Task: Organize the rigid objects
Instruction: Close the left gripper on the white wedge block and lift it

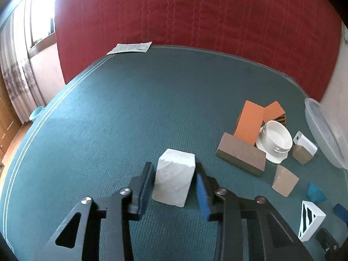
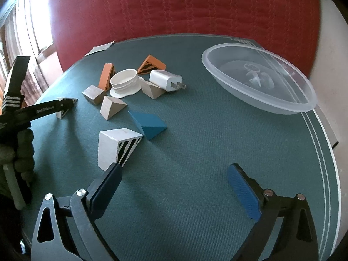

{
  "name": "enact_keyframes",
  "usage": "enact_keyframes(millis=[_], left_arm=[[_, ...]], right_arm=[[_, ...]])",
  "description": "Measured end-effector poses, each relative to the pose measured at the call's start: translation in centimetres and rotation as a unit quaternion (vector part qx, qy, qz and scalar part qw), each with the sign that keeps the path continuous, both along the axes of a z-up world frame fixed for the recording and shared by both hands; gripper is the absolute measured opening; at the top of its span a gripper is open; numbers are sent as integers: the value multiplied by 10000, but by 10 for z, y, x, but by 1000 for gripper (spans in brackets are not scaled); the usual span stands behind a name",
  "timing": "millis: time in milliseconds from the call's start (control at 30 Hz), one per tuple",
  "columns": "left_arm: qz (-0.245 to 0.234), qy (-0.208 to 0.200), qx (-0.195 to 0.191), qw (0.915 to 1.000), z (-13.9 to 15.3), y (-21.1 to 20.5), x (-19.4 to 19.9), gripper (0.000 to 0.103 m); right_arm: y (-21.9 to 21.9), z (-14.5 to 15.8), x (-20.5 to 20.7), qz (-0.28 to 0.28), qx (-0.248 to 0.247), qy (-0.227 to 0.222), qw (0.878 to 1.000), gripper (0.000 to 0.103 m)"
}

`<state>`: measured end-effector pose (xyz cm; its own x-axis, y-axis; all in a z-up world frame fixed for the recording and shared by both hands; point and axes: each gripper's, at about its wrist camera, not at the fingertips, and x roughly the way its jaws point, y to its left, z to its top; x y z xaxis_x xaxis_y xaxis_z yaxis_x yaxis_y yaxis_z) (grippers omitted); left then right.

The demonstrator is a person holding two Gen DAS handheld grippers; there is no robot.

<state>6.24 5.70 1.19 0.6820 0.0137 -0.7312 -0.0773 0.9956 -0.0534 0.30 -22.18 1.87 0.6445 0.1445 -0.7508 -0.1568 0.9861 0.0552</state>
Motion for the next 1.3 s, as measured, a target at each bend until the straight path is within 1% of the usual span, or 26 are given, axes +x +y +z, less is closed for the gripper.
enact_keyframes(millis=[200,533,767,1000,1100,1167,1267,1300], left_arm=[[19,-34,-112,9999,2,4,2,36],[28,-55,-140,9999,4,7,-1,34],[-51,-74,-160,9998,4,8,-7,33],[-208,-111,-184,9996,5,0,-19,31],[-330,-109,-202,9992,6,-7,-23,31],[-400,-134,-228,9989,8,-10,-25,31],[-483,-209,-260,9983,14,-15,-30,31],[-501,-232,-276,9981,15,-16,-31,31]], right_arm=[[1,-1,-1,-68,-107,10,9999,97],[0,-1,-2,-158,-220,31,9996,96],[1,-1,-2,-223,-294,49,9993,96],[1,0,-2,-268,-315,56,9991,93],[-1,2,-4,-239,-120,65,9996,92],[-3,4,-5,-161,195,102,9996,91],[-3,10,-9,37,731,146,9972,87],[-1,11,-10,80,807,141,9966,86]])
